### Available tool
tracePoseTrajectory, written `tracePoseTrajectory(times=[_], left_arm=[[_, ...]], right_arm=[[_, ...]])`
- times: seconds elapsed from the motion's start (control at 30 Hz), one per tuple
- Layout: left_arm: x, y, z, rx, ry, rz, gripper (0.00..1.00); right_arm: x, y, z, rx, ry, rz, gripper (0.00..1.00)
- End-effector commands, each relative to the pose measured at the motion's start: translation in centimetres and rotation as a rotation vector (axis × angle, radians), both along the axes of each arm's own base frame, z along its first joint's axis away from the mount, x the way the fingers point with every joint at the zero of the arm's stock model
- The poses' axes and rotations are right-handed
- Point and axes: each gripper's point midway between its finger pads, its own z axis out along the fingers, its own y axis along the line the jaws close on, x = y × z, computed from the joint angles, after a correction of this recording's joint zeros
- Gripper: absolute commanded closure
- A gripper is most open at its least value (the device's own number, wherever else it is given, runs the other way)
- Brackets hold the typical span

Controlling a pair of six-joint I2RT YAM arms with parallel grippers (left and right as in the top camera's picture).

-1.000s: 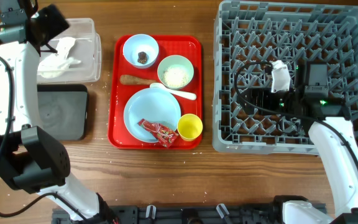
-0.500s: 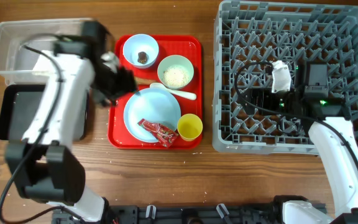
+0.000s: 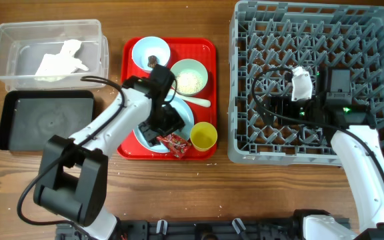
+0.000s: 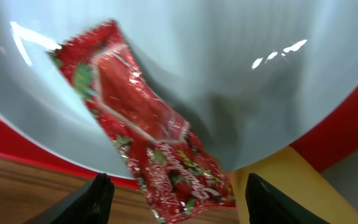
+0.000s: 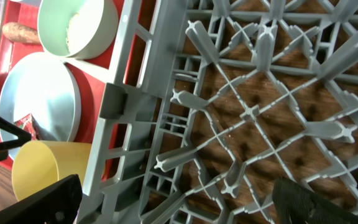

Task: Sort waste into correct bins and load items into the dishwasher rack
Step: 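Reach the left gripper back and grasp the red wrapper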

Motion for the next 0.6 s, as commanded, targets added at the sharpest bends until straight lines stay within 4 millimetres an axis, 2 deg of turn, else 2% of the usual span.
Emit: tracePoseTrajectory(times=[0.0, 0.3, 0.57], left_arm=[[0.6, 1.0, -0.4, 0.062, -0.032, 0.027, 0.3], [-1.4, 1.4, -2.6, 0.055, 0.016, 0.024, 0.3], [-0.9, 1.3, -4.1, 0.045, -0.037, 0.021, 0.24]], right_arm=[[0.3, -0.2, 0.3, -0.007, -0.004, -0.005, 0.0], [0.3, -0.2, 0.3, -0.007, -0.002, -0.005, 0.0], [0.3, -0.2, 0.3, -0.007, -0.002, -0.005, 0.0]])
